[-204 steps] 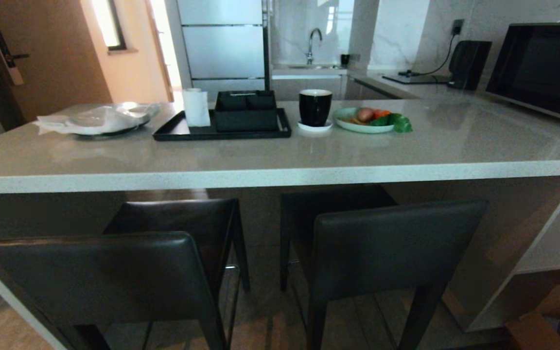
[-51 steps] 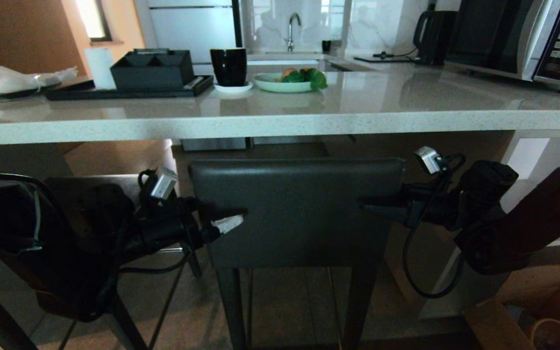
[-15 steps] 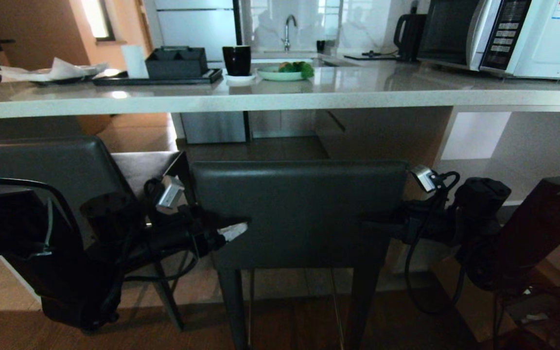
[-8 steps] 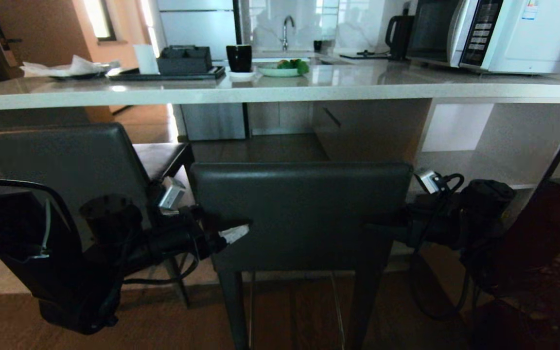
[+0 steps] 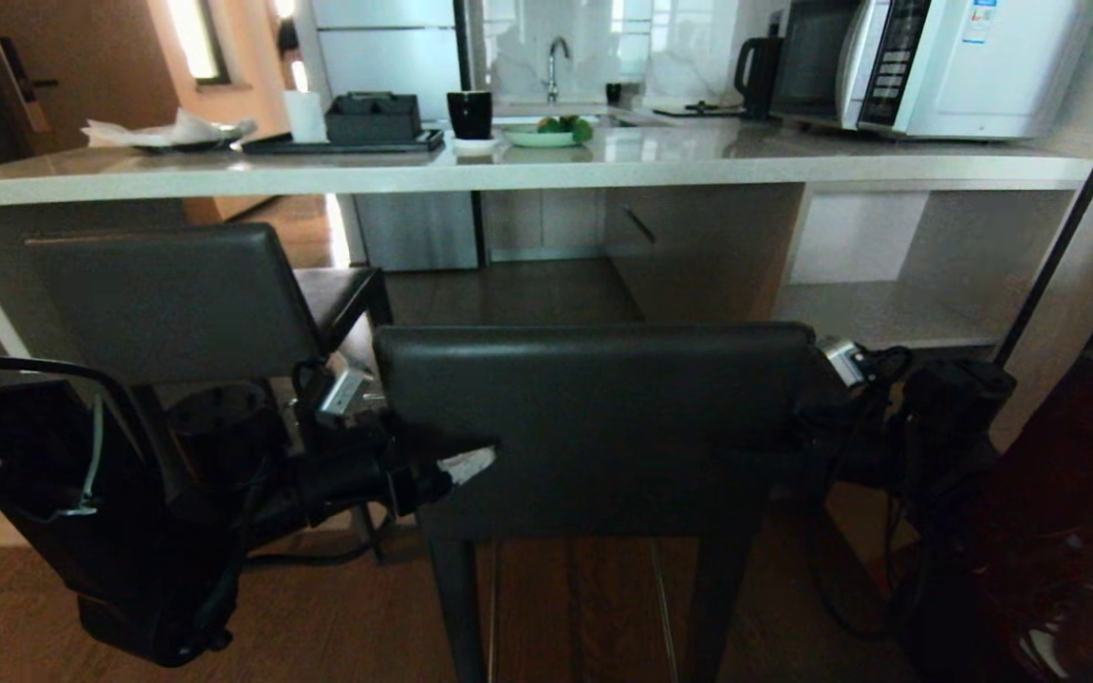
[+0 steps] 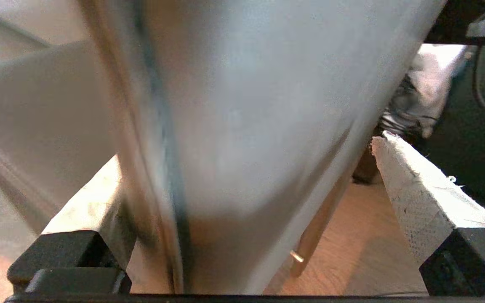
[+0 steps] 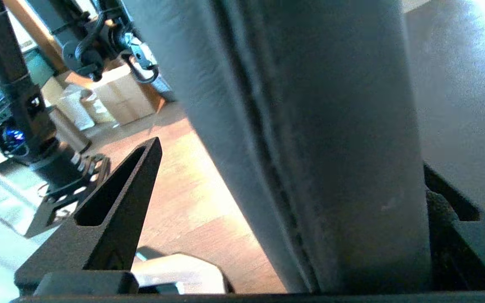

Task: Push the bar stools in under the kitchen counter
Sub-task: Pull the gray chair out from under the dining table

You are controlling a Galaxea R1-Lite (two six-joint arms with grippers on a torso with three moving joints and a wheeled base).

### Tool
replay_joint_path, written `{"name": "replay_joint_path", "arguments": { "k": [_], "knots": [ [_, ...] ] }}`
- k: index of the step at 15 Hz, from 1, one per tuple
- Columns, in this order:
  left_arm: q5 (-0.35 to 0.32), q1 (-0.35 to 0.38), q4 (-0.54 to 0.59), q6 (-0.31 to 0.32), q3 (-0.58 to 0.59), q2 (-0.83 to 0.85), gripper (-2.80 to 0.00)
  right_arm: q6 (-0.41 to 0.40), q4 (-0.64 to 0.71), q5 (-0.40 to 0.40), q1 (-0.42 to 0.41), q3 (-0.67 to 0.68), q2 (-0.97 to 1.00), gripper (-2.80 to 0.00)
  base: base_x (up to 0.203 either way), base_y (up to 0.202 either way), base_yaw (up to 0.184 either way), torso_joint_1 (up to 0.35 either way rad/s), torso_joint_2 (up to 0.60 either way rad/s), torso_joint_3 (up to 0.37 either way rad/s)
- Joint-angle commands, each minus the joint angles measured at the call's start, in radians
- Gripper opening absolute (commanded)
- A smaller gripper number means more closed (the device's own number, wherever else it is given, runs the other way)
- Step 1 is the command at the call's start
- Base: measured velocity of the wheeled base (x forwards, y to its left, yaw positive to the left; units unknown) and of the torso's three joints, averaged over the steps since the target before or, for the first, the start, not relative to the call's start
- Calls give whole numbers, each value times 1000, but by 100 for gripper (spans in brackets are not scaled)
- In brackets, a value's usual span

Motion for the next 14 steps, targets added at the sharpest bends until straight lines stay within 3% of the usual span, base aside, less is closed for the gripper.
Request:
{"name": "replay_joint_path", "arguments": {
  "k": [1,4,10,14],
  "knots": [
    [-4,-1,-12,-1,-5,7,0,1,-11,2,-3,-1,2,0,0,0,0,0,0,0],
    [-1,-34,-12,-2,-21,37,0,5,-11,-26,-16,-9,11,0,0,0,0,0,0,0],
    [66,-135,-12,-9,-56,54,0,5,-11,-25,-80,-8,19,0,0,0,0,0,0,0],
    [80,-107,-12,-9,-40,48,0,1,-11,-24,-72,9,-2,0,0,0,0,0,0,0]
  ]
}}
